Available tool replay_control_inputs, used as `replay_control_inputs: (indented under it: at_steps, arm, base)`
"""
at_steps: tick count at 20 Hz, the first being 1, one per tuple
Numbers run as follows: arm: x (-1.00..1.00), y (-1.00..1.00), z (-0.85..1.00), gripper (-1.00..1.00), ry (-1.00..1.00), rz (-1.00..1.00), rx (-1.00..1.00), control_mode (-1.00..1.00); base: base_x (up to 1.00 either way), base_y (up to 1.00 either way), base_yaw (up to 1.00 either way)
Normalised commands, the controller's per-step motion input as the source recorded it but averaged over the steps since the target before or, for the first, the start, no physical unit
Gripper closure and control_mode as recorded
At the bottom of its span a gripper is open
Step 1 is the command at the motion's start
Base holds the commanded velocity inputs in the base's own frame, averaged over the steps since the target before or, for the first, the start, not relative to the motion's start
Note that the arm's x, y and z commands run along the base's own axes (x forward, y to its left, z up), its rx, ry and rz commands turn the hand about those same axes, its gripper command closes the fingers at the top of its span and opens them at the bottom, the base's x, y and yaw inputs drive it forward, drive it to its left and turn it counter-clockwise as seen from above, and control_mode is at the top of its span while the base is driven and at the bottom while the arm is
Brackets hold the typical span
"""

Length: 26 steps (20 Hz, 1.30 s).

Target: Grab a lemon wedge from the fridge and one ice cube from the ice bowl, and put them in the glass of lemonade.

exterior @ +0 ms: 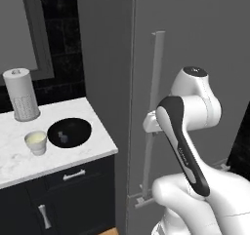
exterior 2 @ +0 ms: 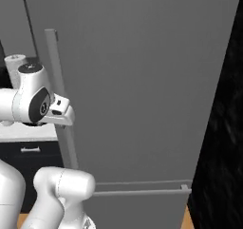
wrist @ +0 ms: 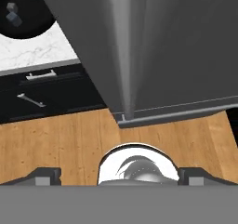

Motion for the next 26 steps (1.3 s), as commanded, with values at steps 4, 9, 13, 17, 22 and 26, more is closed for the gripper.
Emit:
replay_control_inputs:
  at_steps: [4,9,13,17,22,26]
  arm:
    - [0.0,0.0,0.0,-1.0,0.0,0.0,0.0,1.0]
    - [0.0,0.0,0.0,-1.0,0.0,0.0,0.0,1.0]
    - [0.0,0.0,0.0,-1.0,0.0,0.0,0.0,1.0]
    - [0.0,0.0,0.0,-1.0,0.0,0.0,0.0,1.0]
    - [0.0,0.0,0.0,-1.0,0.0,0.0,0.0,1.0]
    - [0.0,0.0,0.0,-1.0,0.0,0.0,0.0,1.0]
  base:
    - [-0.14,0.14,-0.36]
    - [-0.34,-0.02,-0.16]
    - [-0.51,-0.05,-0.04]
    - [-0.73,-0.09,-0.04]
    - [-0.61,-0.01,-0.1]
    - [-0.36,0.08,-0.18]
